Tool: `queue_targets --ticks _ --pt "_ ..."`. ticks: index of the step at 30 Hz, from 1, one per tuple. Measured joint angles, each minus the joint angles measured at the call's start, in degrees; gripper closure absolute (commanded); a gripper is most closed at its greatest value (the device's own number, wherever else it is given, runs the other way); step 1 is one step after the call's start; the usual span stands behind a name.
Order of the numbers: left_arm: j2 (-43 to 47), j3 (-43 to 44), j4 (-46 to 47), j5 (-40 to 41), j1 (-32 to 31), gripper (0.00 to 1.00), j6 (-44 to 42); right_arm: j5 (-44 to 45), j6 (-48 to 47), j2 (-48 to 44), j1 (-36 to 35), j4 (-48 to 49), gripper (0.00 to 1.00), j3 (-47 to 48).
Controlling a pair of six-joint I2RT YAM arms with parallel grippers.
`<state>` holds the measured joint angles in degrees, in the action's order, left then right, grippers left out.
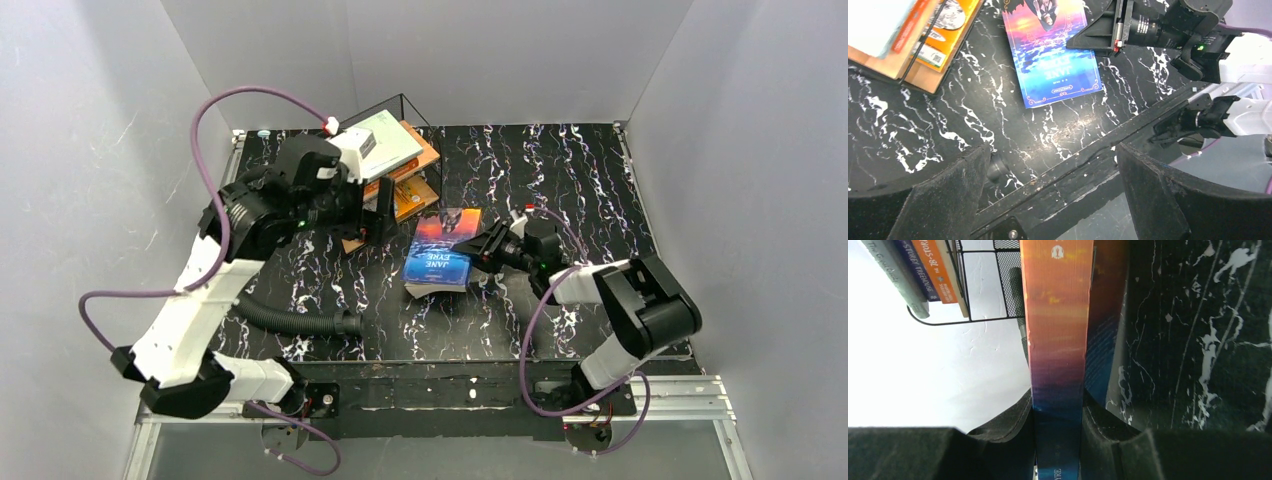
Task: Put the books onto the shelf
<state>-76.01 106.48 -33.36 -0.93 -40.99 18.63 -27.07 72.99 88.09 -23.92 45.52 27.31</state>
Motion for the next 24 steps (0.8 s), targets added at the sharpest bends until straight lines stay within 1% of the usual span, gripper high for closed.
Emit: queue_targets --ticks 3,8,14,21,24 --pt "3.23 -2.99 0.09 2.10 0.04 0.02 0.39 -0.04 2.78 4.85 -1.33 4.13 0.99 1.70" --pt "4.72 -5.97 0.46 4.24 0.04 0.02 0.98 0.48 6.08 10.82 -3.10 9.77 0.99 6.64" --pt "5.01 -6.43 0.98 5.46 0.04 0.02 1.11 1.51 8.31 15.41 -4.44 12.81 0.99 12.52" --pt "6.60 -6.60 0.90 6.25 0.04 0.02 1.16 1.81 12.13 23.98 -4.79 16.76 0.99 19.56" --pt "7.28 -6.69 0.83 6.54 0.04 0.02 1.29 1.70 13.53 25.97 -5.16 18.08 0.99 21.64"
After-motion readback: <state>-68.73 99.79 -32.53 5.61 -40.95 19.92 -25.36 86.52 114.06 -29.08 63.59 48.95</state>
